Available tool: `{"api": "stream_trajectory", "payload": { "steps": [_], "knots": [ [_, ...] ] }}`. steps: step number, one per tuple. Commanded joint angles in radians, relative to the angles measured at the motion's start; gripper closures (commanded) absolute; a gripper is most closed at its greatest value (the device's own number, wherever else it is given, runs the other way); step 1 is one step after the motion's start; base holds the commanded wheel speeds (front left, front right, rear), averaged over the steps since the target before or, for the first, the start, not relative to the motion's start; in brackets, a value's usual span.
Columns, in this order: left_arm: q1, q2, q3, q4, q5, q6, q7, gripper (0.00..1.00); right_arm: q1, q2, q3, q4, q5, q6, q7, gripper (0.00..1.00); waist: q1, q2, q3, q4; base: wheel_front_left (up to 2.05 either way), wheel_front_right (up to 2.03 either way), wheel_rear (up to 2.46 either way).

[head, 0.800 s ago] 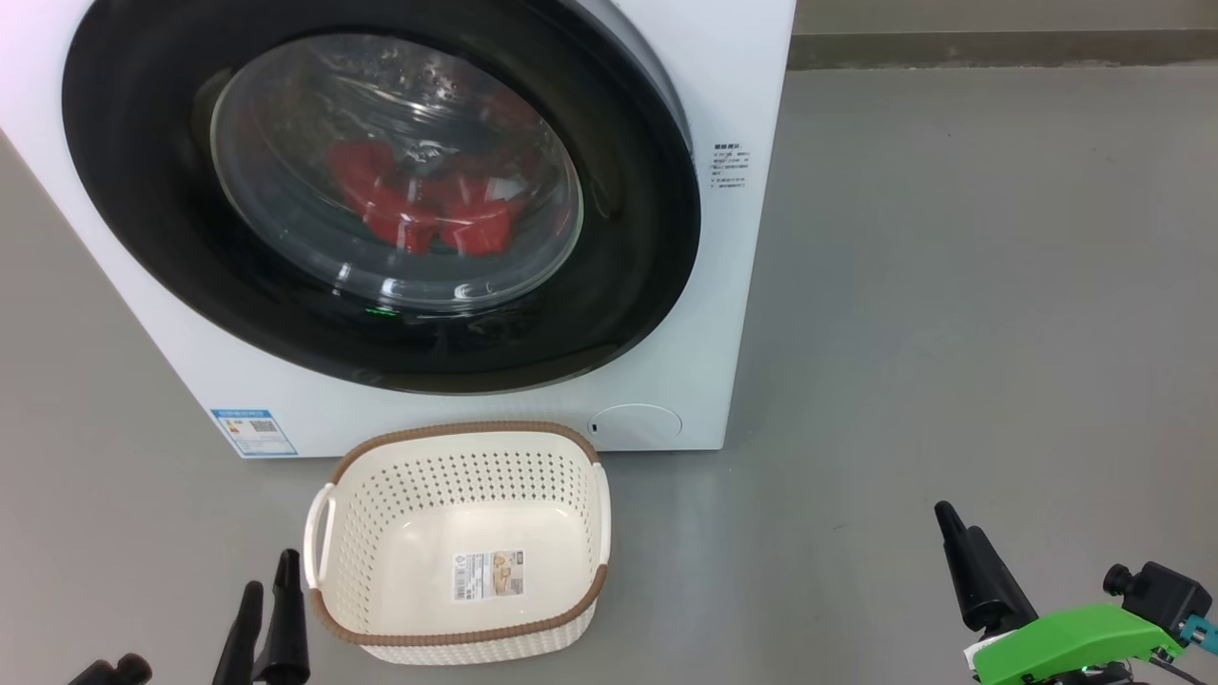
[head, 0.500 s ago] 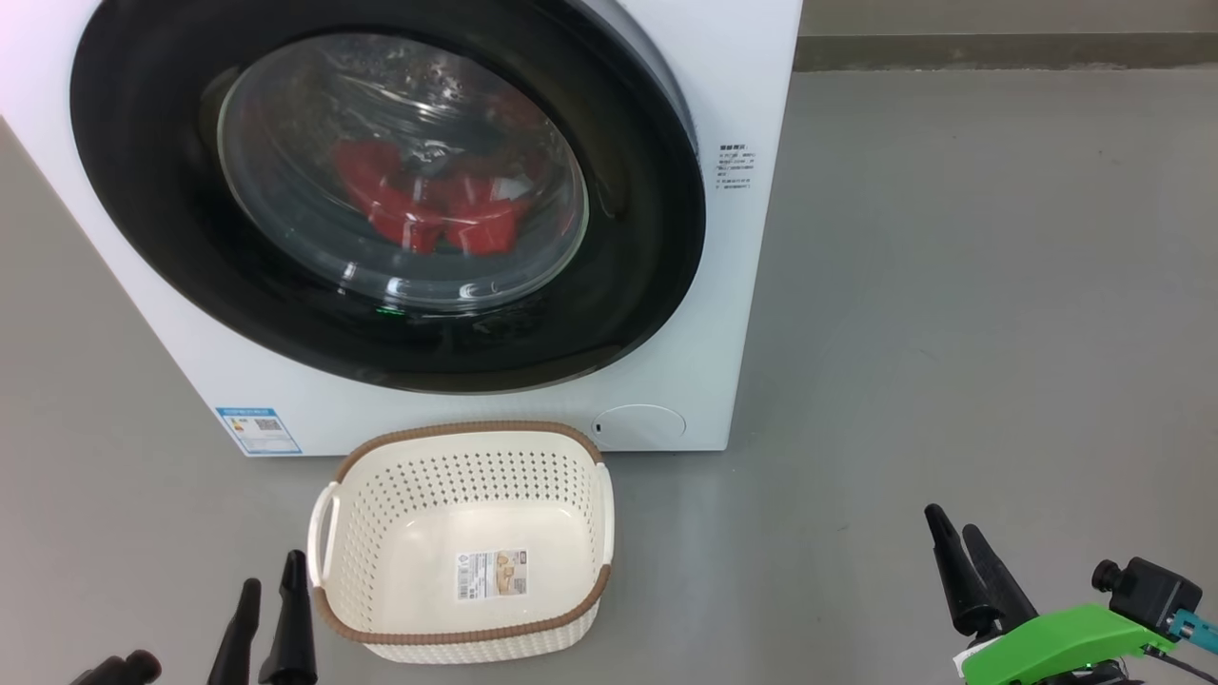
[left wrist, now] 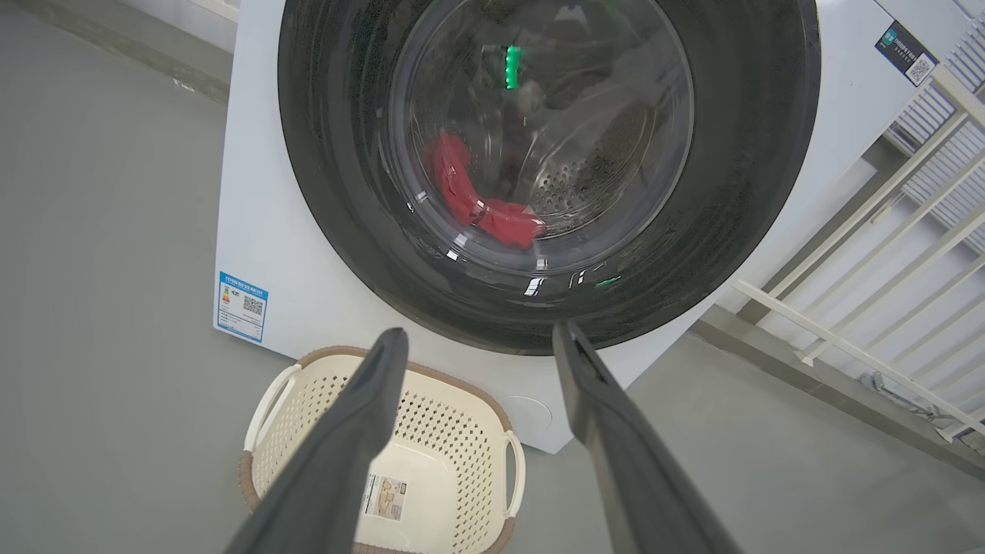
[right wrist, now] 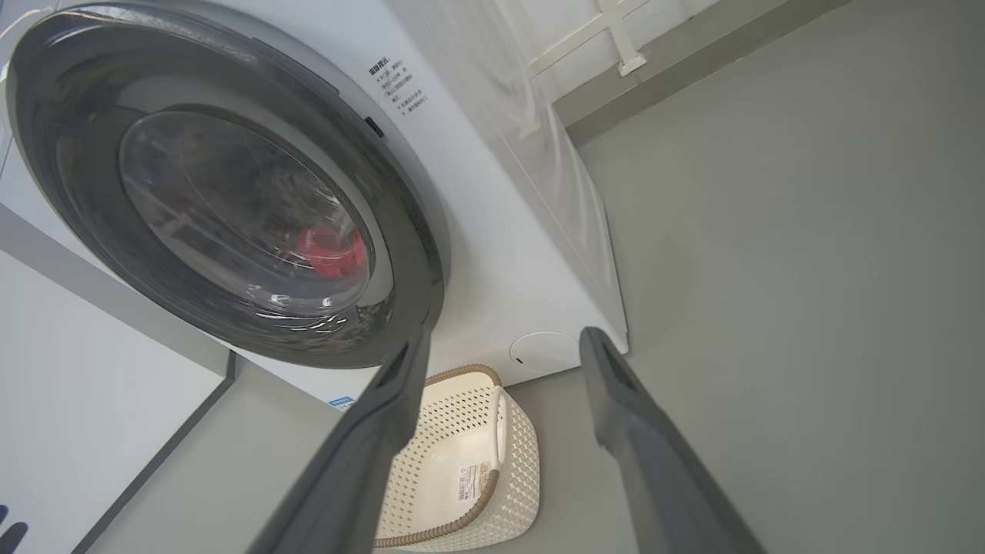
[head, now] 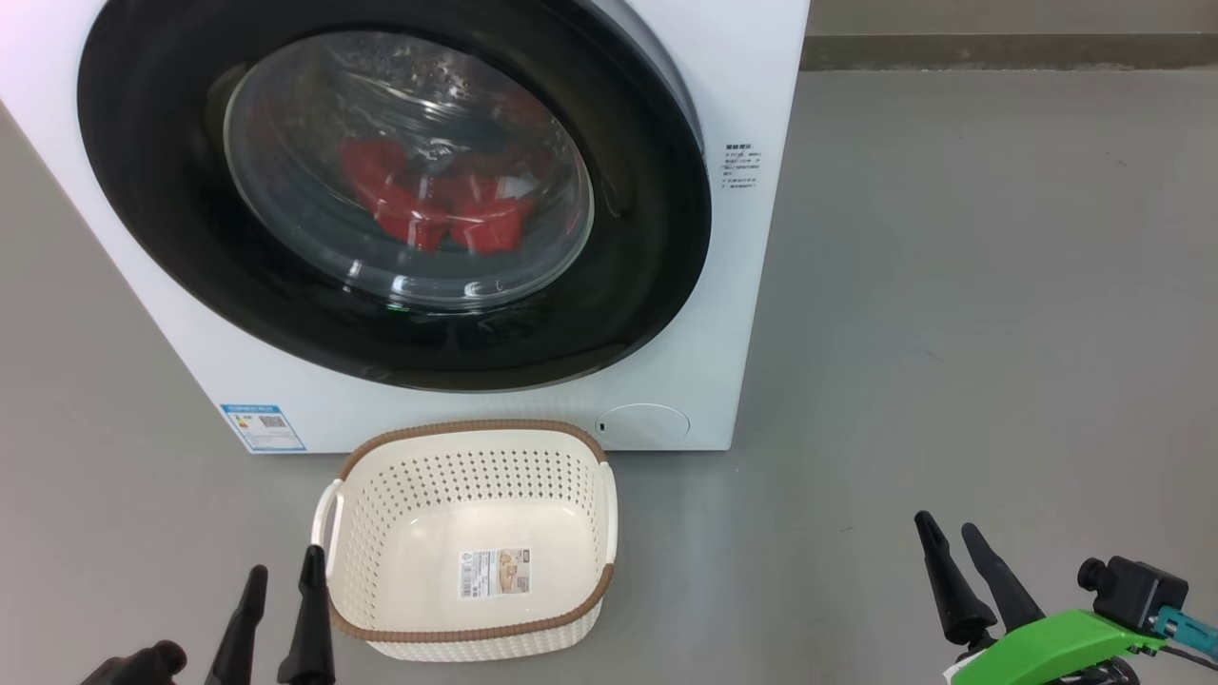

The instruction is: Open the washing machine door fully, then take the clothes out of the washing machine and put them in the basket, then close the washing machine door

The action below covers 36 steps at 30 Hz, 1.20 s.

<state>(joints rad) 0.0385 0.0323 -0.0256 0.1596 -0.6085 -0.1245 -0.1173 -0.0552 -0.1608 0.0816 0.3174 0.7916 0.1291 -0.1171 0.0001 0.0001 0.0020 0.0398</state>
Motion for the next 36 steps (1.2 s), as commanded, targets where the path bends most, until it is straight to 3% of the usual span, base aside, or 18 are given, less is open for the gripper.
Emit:
{"api": "stream_trajectory", "payload": {
  "steps": [1,36],
  "knots": [
    [-0.009,0.019,0.018,-0.037,0.044,0.003,-0.019,0.0,0.006,-0.022,0.017,-0.023,-0.037,0.001,-0.021,0.0,-0.0001,-0.0001,0.0,0.001,0.0,0.0,0.0],
    [0.022,0.025,0.013,-0.052,0.443,-0.003,-0.12,0.0,0.055,-0.068,0.004,-0.045,-0.368,0.001,-0.12,0.0,-0.0001,-0.0001,-0.001,0.002,0.0,0.0,0.0]
  ]
}}
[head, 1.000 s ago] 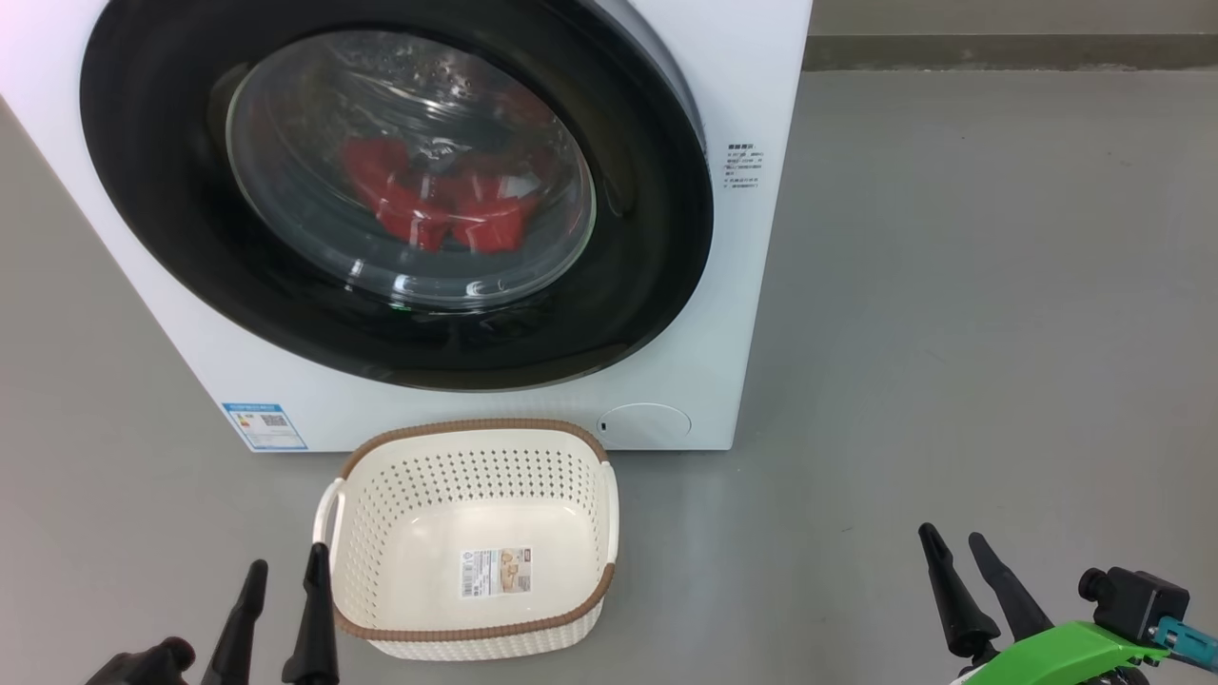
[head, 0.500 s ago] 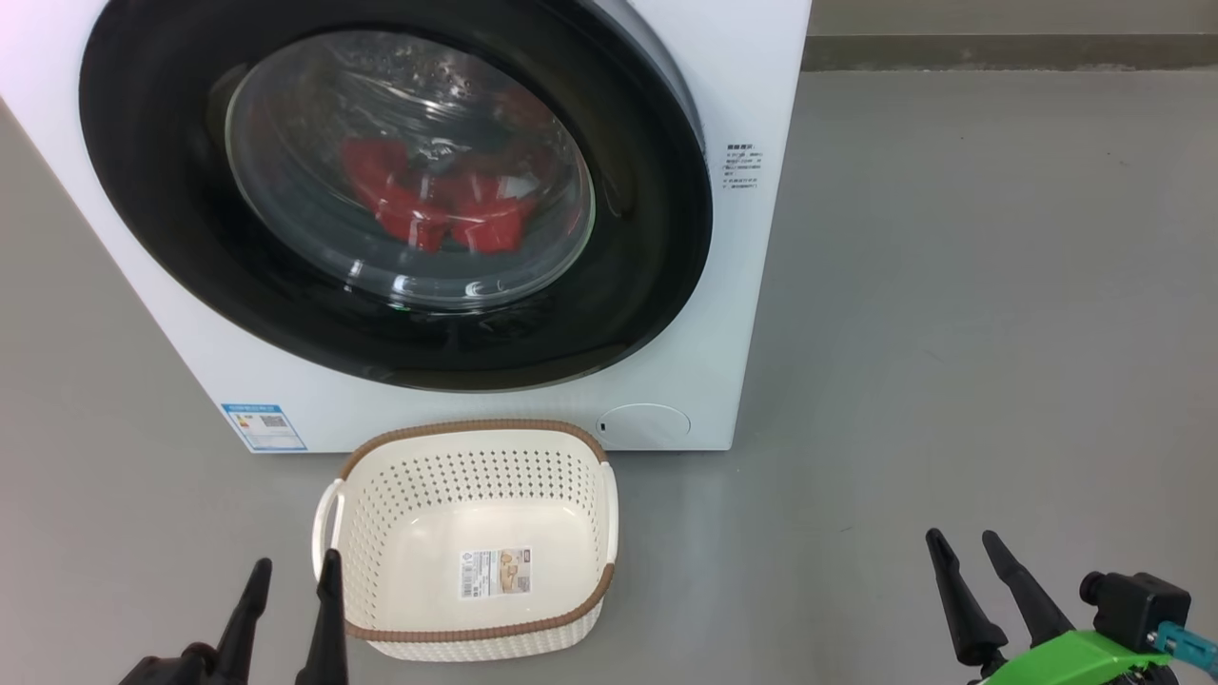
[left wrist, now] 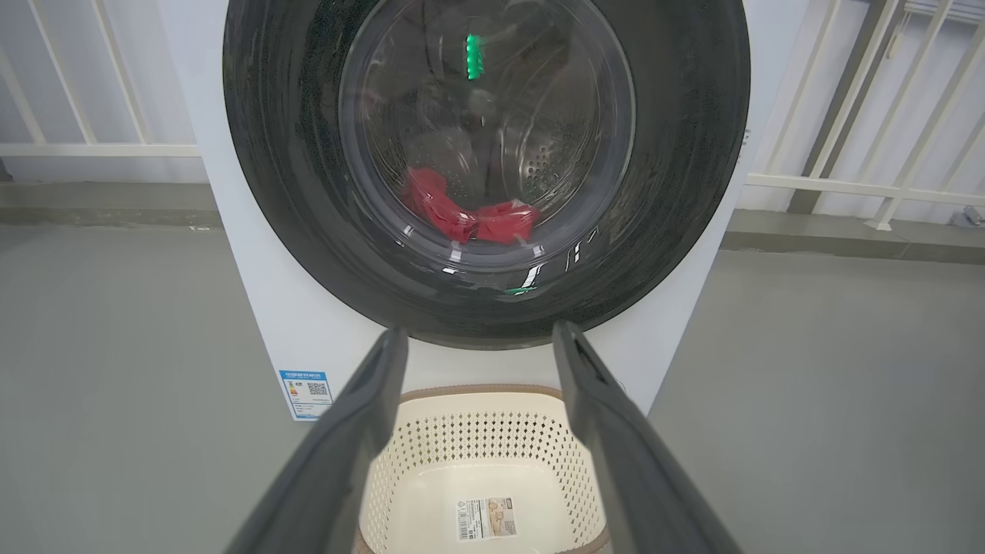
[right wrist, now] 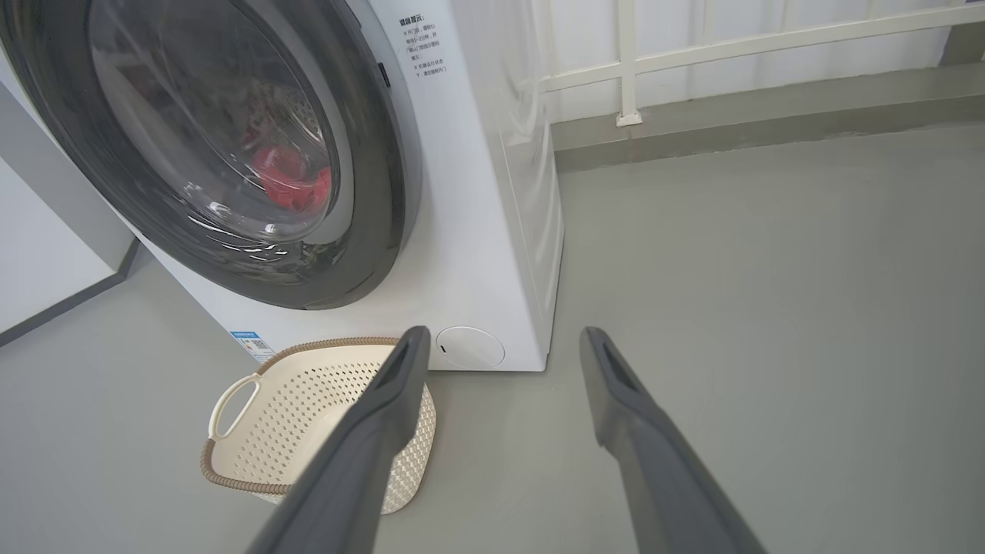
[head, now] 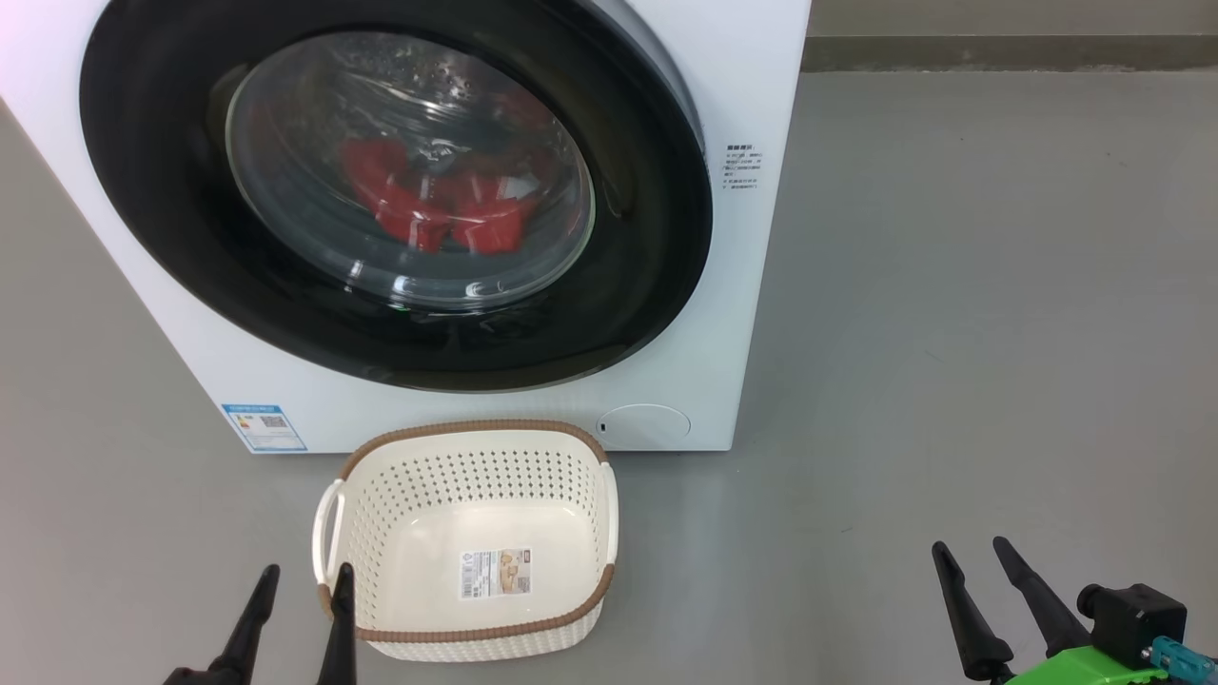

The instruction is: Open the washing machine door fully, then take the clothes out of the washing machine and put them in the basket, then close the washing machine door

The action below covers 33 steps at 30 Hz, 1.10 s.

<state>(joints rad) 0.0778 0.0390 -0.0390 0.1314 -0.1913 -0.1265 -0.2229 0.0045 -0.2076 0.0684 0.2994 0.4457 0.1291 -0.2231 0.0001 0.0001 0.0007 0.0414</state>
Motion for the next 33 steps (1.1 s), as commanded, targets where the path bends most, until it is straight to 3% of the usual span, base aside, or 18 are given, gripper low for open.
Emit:
{"api": "stream_trajectory", "payload": {
  "steps": [1,8,20,21,22,23,33],
  "knots": [
    [-0.016,0.018,0.029,-0.024,0.035,-0.001,-0.017,0.0,-0.002,-0.022,0.016,-0.027,-0.031,0.001,-0.017,0.0,0.0,-0.0001,0.0,0.0,0.0,0.0,0.0],
    [-0.014,0.016,0.034,-0.027,0.11,-0.002,-0.038,0.0,0.01,-0.03,0.008,-0.037,-0.1,0.002,-0.038,0.0,0.0,-0.0001,0.003,0.003,0.0,0.0,0.0],
    [-0.014,0.013,0.038,-0.018,0.108,-0.003,-0.039,0.0,0.009,-0.025,0.001,-0.043,-0.099,0.002,-0.039,0.0,0.0,-0.0001,0.002,0.002,0.0,0.0,0.0],
    [-0.016,0.013,0.038,-0.017,0.106,-0.003,-0.039,0.0,0.006,-0.021,0.003,-0.046,-0.09,0.002,-0.039,0.11,0.0,-0.0001,0.002,0.003,0.0,0.0,0.0],
    [-0.017,0.013,0.039,-0.017,0.105,-0.003,-0.039,0.0,0.004,-0.019,0.005,-0.047,-0.084,0.002,-0.039,0.67,0.0,-0.0001,0.003,0.003,0.0,0.0,0.0],
    [-0.019,0.013,0.039,-0.017,0.104,-0.003,-0.039,0.0,-0.001,-0.016,0.009,-0.05,-0.075,0.002,-0.039,1.0,0.0,-0.0001,0.004,0.003,0.0,0.0,0.0],
    [-0.054,0.012,0.038,-0.029,0.105,-0.003,-0.039,0.0,-0.211,-0.007,0.061,-0.088,0.077,0.002,-0.039,1.0,0.0,-0.0001,0.056,0.001,0.0,0.0,0.0]
  ]
}}
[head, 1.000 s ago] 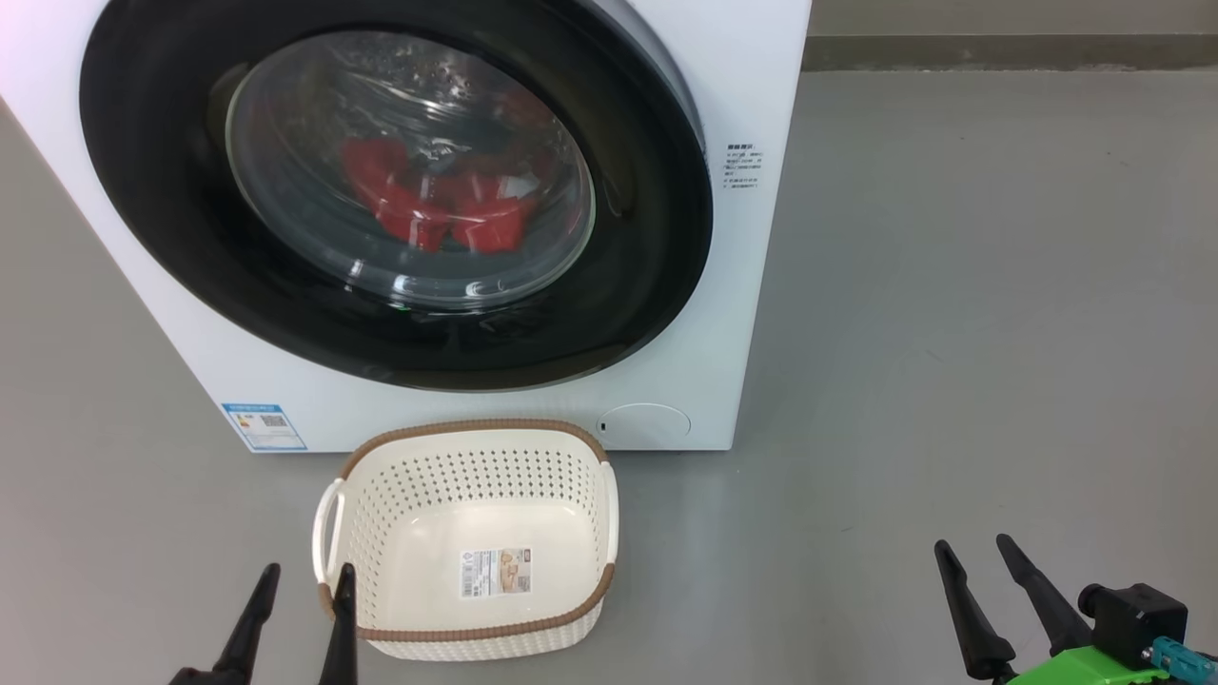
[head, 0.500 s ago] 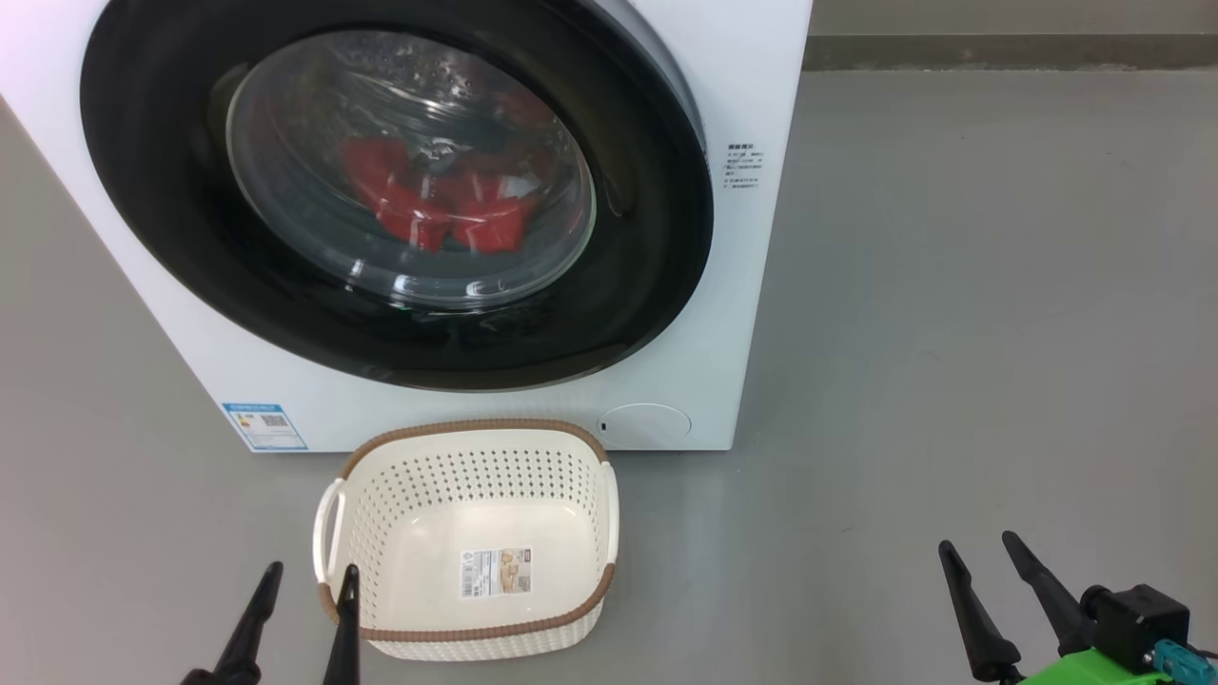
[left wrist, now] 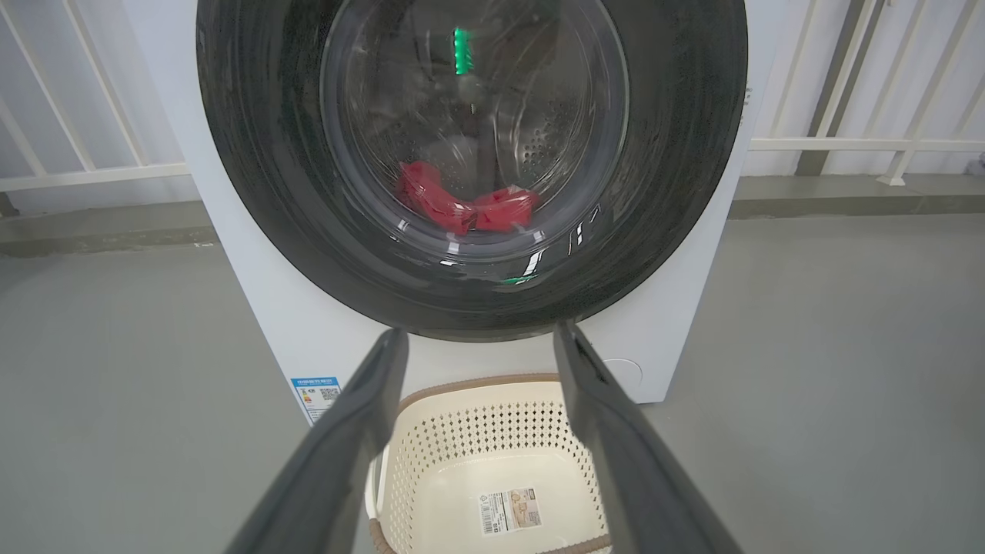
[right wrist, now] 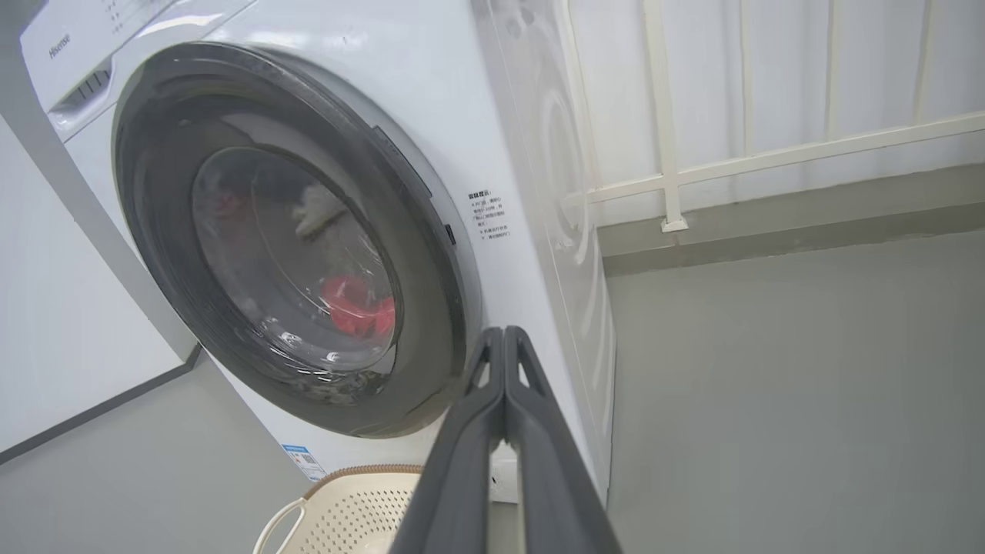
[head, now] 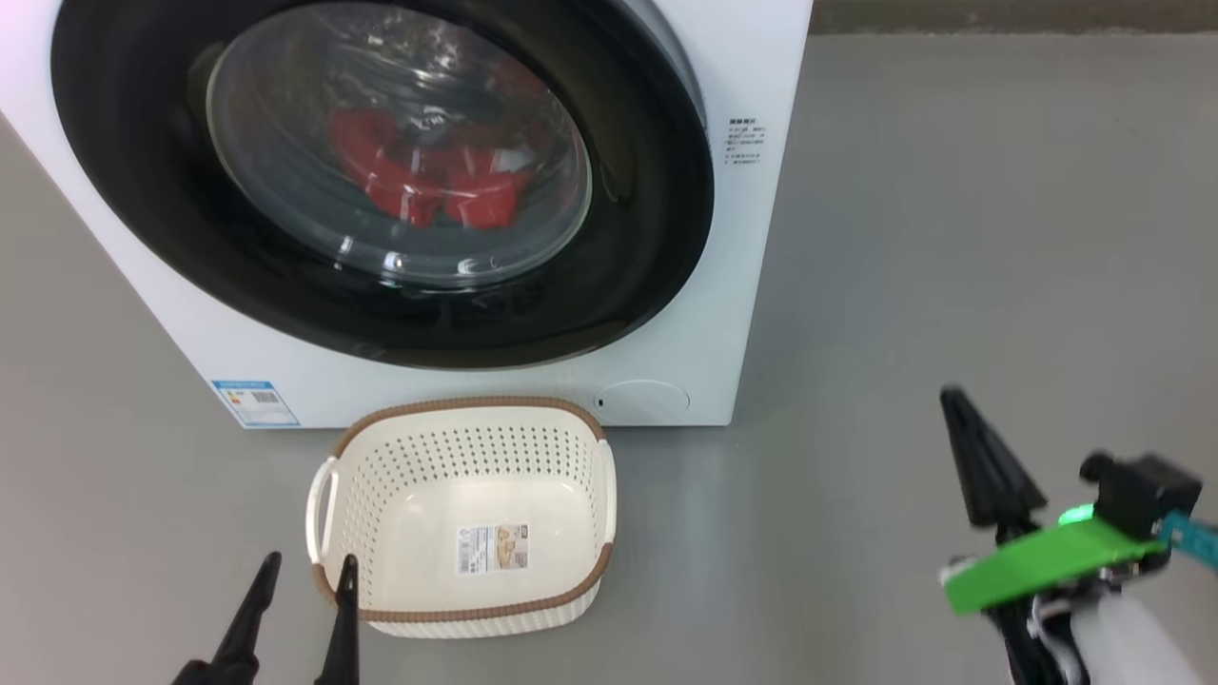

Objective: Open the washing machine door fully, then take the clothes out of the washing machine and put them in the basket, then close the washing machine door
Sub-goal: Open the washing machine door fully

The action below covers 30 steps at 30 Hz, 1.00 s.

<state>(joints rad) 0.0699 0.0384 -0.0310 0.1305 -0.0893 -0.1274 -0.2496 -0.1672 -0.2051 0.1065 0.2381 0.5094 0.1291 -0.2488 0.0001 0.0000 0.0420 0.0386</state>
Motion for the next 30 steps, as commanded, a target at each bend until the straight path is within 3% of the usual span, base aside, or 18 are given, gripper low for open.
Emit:
{"api": "stream_trajectory", "payload": {
  "steps": [1,18,25,26,30],
  "knots": [
    [-0.053,0.012,0.027,-0.029,0.002,-0.002,-0.012,0.0,-0.068,-0.01,0.022,-0.025,0.029,0.002,-0.013,1.0,0.0,0.0,0.023,0.008,0.0,0.0,0.0],
    [-0.182,0.012,-0.058,-0.064,-0.05,0.005,-0.012,0.0,-0.553,-0.064,0.041,0.155,0.231,0.002,-0.013,1.0,0.0,0.0,0.153,0.107,0.0,0.0,0.0],
    [-0.212,0.012,-0.086,-0.073,-0.065,0.005,-0.012,0.0,-0.699,-0.096,0.106,0.271,0.428,0.002,0.001,1.0,0.0,0.0,0.193,0.145,0.0,0.0,0.0],
    [-0.22,0.012,-0.095,-0.074,-0.07,0.005,-0.012,0.0,-0.737,-0.111,0.136,0.297,0.517,0.002,0.047,1.0,0.0,0.0,0.205,0.157,0.0,0.0,0.0],
    [-0.234,0.012,-0.106,-0.078,-0.077,0.005,-0.012,0.0,-0.791,-0.148,0.181,0.304,0.649,0.002,0.134,1.0,0.0,0.0,0.226,0.174,0.0,0.0,0.0]
  ]
}}
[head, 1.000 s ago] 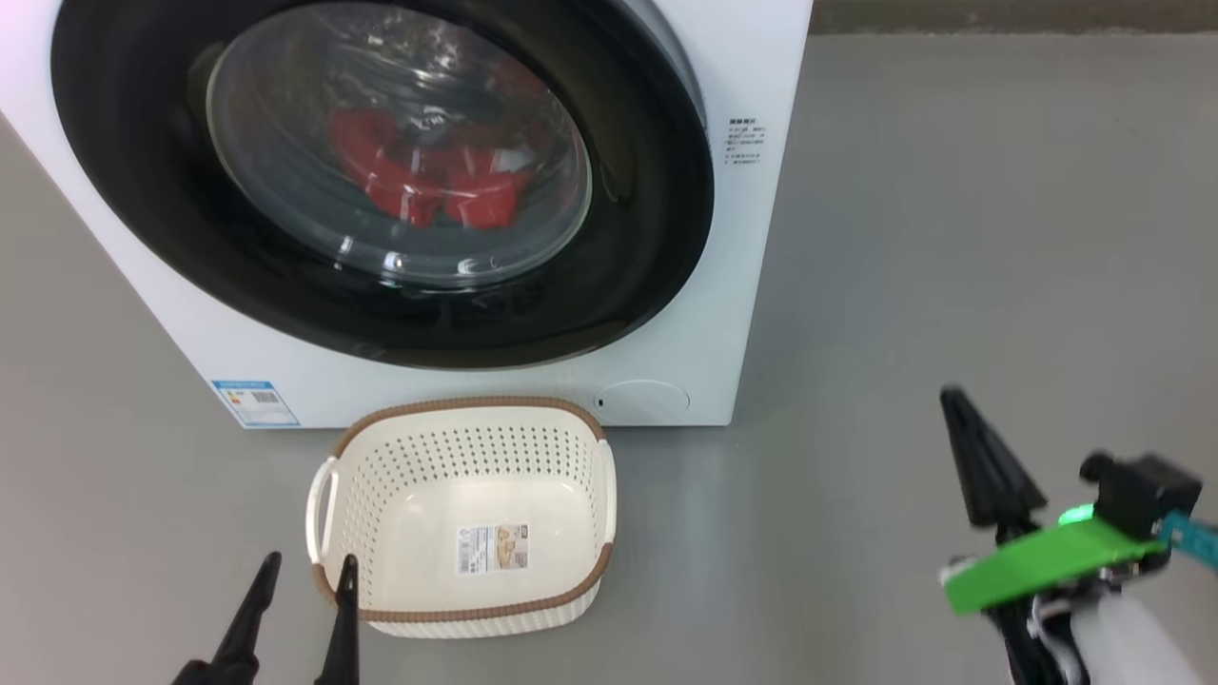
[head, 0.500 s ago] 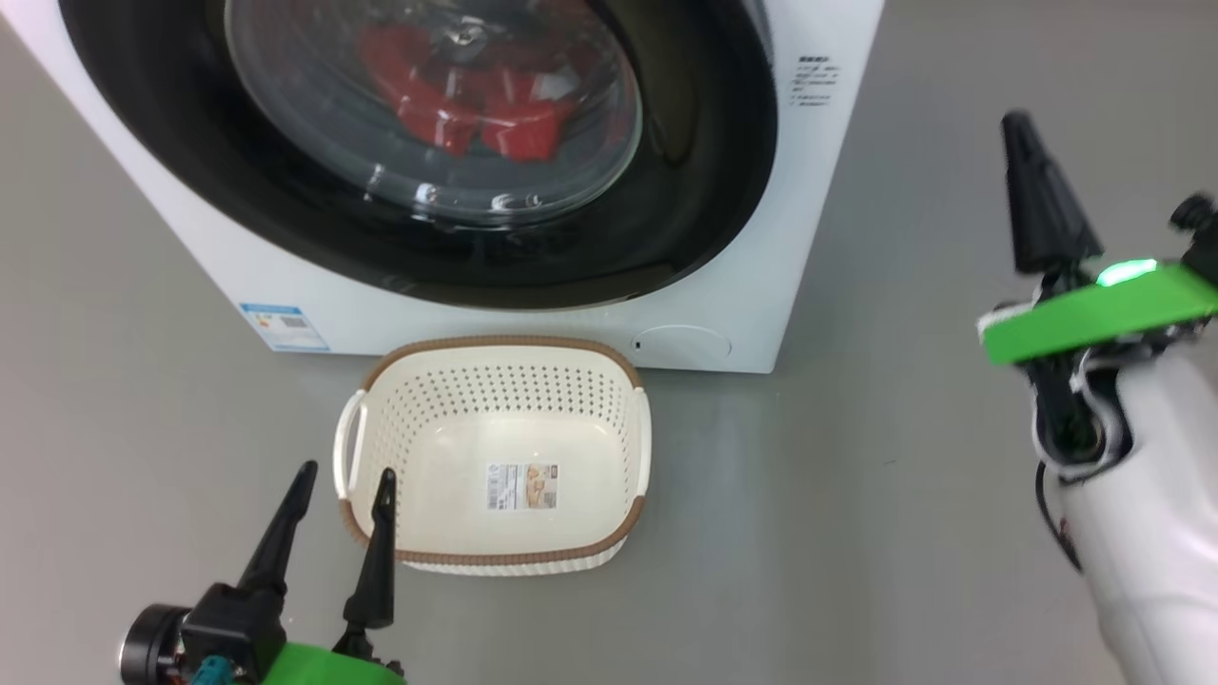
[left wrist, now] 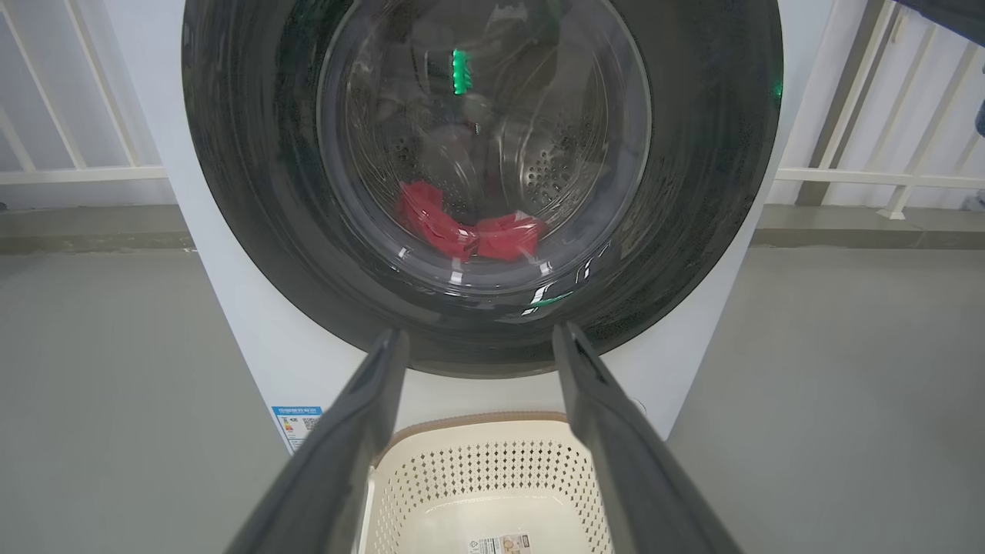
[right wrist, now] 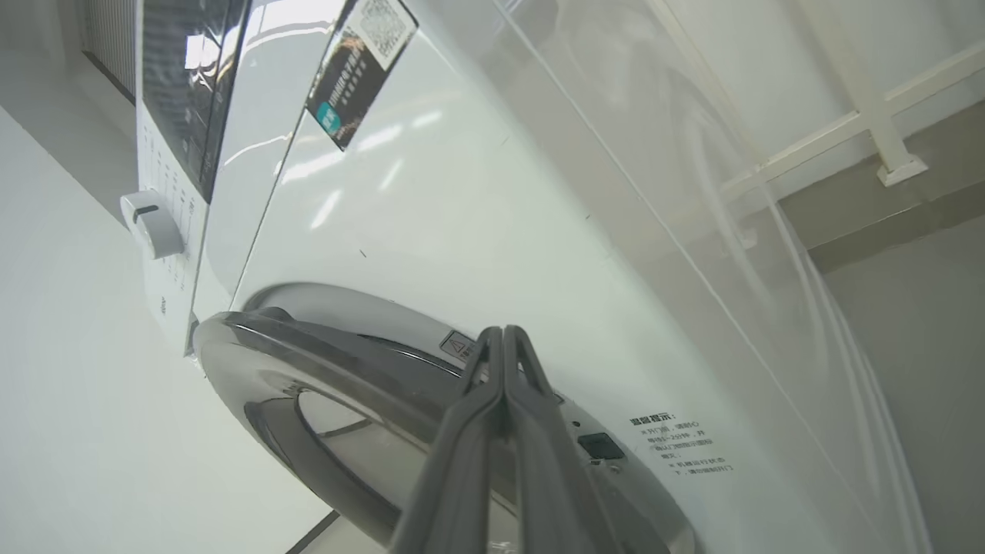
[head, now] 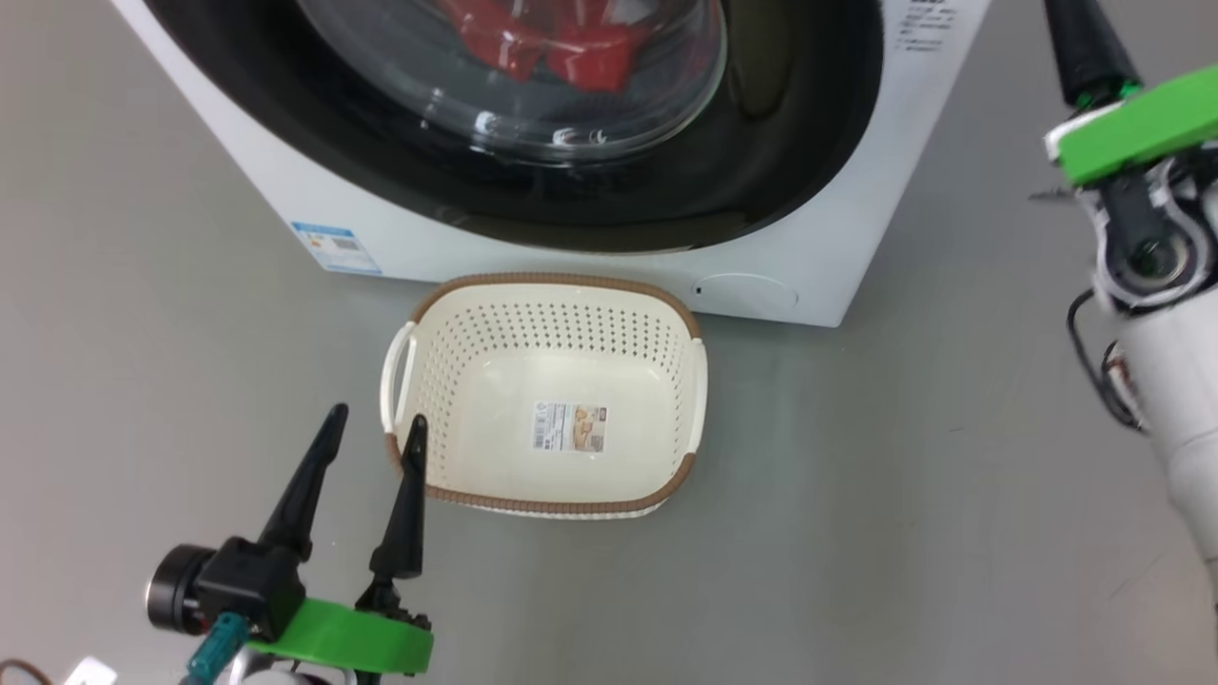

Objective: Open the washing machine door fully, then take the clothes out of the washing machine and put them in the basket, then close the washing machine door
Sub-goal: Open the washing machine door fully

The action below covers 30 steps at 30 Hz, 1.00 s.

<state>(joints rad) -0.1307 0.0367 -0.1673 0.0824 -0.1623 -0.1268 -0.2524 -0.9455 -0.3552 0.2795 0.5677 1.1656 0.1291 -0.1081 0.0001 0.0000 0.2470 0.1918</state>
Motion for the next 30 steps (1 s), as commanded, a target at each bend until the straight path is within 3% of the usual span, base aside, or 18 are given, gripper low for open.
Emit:
{"api": "stream_trajectory", "payload": {
  "steps": [1,11,19,30],
  "knots": [
    [-0.037,0.014,0.026,-0.03,-0.006,0.004,-0.009,0.0,-0.027,-0.008,0.013,-0.018,0.037,0.002,0.019,1.0,0.0,0.0,0.027,0.026,0.0,0.0,0.0],
    [-0.076,0.014,-0.016,-0.026,-0.024,0.003,-0.009,0.0,-0.132,-0.078,0.018,0.071,0.343,0.002,0.317,1.0,0.0,0.0,0.074,0.084,0.0,0.0,0.0],
    [-0.095,0.014,-0.042,-0.027,-0.04,0.007,-0.009,0.0,-0.197,-0.086,0.019,0.144,0.429,0.002,0.5,1.0,0.0,0.0,0.107,0.11,0.0,0.0,0.0],
    [-0.118,0.014,-0.08,-0.027,-0.064,0.019,-0.009,0.0,-0.26,-0.077,0.02,0.219,0.45,0.002,0.596,1.0,-0.0001,0.0,0.132,0.134,0.0,0.0,0.0]
  ]
}}
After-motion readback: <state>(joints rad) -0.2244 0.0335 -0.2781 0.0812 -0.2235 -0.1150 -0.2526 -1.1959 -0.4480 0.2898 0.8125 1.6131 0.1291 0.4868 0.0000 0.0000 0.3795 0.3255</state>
